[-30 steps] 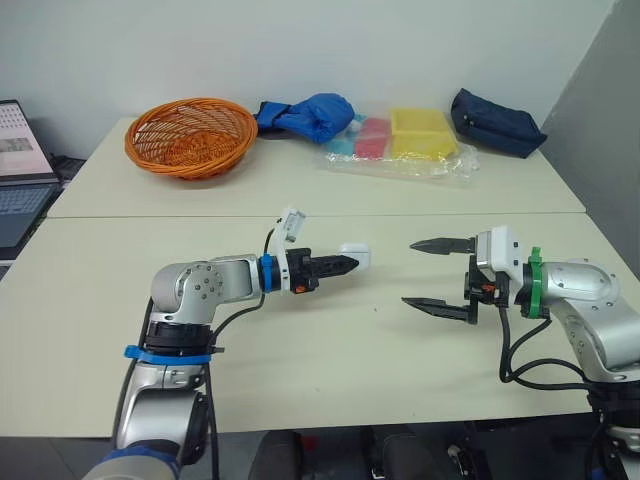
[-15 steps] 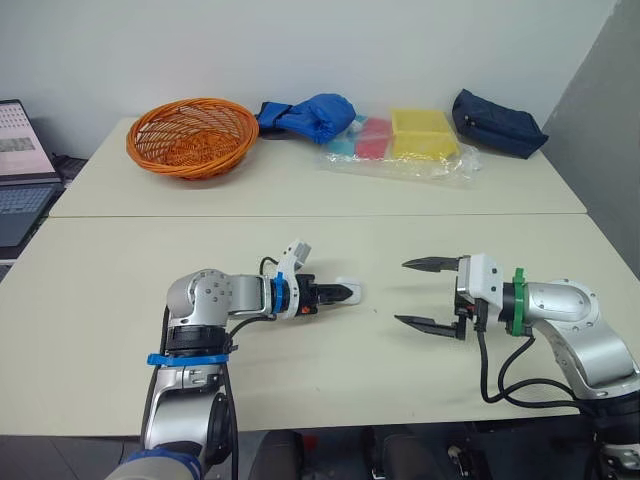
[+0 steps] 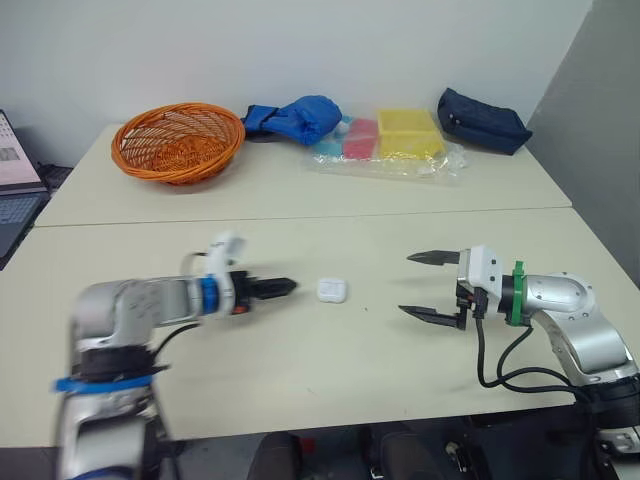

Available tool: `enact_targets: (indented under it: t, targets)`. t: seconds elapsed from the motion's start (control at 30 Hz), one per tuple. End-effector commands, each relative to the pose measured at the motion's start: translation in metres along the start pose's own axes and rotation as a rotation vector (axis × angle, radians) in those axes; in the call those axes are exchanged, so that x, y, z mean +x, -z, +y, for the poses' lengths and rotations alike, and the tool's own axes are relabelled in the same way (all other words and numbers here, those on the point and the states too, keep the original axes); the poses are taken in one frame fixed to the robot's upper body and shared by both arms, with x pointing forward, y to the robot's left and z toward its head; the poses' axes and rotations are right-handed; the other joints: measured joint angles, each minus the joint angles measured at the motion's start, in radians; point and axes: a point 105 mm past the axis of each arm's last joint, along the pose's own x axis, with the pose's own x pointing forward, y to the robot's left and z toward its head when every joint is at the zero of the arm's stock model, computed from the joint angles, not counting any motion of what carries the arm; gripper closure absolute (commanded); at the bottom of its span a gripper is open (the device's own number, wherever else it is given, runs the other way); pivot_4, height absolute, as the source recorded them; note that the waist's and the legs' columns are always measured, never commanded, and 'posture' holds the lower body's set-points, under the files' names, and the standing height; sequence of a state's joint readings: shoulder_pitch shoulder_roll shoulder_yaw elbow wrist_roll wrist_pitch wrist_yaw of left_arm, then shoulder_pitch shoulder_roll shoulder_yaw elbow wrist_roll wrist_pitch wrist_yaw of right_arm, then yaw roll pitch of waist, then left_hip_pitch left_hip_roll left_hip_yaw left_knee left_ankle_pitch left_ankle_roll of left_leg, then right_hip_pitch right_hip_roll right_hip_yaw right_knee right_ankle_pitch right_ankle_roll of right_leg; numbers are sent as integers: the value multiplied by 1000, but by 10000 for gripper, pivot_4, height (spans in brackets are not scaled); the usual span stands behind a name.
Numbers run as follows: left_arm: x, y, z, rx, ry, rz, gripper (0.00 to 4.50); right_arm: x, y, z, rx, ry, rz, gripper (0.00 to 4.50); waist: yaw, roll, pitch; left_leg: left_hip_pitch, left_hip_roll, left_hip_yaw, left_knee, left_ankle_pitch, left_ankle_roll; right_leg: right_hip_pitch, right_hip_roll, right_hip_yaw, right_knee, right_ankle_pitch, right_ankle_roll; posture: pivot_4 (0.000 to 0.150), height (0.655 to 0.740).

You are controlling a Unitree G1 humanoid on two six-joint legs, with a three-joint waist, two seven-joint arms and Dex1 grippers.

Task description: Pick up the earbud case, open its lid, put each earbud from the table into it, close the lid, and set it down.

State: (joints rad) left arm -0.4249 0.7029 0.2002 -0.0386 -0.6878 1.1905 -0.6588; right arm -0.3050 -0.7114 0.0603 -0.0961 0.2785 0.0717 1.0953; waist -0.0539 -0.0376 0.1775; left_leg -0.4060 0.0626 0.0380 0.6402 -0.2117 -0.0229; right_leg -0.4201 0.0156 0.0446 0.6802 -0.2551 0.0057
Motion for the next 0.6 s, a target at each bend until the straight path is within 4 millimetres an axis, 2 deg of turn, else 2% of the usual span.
enact_targets:
  t: [0.03, 0.07, 0.13, 0.17, 0.23, 0.33, 0.43, 0.6]
  targets:
    - [-10, -32, -6, 182, 69, -183, 435, -11, -11, -11, -63, 30, -27, 0, 18, 0, 0, 0, 0, 0, 0, 0, 0, 0, 0, 0, 0, -3, -5, 1500, 7400]
    - [-14, -31, -5, 298, 67, -178, 435, -13, -12, -13, -61, 35, -32, 0, 25, 0, 0, 0, 0, 1, 0, 0, 0, 0, 0, -1, 0, -3, -6, 1500, 7400]
    - [-24, -20, -10, 684, 95, -140, 435, -16, -15, -15, -56, 47, -39, 0, 25, 0, 0, -2, 0, 3, 0, 0, 0, -1, -1, 0, -1, -4, -6, 1500, 7400]
    - [-25, -13, -4, 852, 47, -108, 435, -18, -17, -17, -50, 59, -46, 0, 25, 0, 0, -2, 1, 3, 0, 0, 0, -1, -3, 0, -2, -4, -6, 1500, 7400]
    - [-26, -8, 5, 993, -14, -99, 435, -19, -20, -19, -43, 71, -54, 0, 27, 0, 0, -2, 1, 4, -2, 0, -1, -1, -8, 2, -3, -4, -7, 1500, 7400]
    - [-30, -15, 14, 889, -42, -188, 435, -23, -22, -16, -35, 54, -52, 0, 29, 0, 0, -3, 1, 9, -5, 0, -1, -2, -10, 1, -4, -5, -6, 1500, 7400]
    - [-28, -16, 14, 860, -13, -212, 435, -23, -18, -12, -27, 38, -40, 0, 30, 0, 0, -3, 1, 9, -5, 0, -1, -2, -9, -1, -3, -5, 3, 1500, 7400]
    - [-22, -18, 8, 839, 20, -223, 435, -21, -18, -14, -22, 46, -42, 0, 27, 0, 0, -3, 0, 10, -5, -1, -1, -2, -7, -1, -3, -4, 7, 1500, 7400]
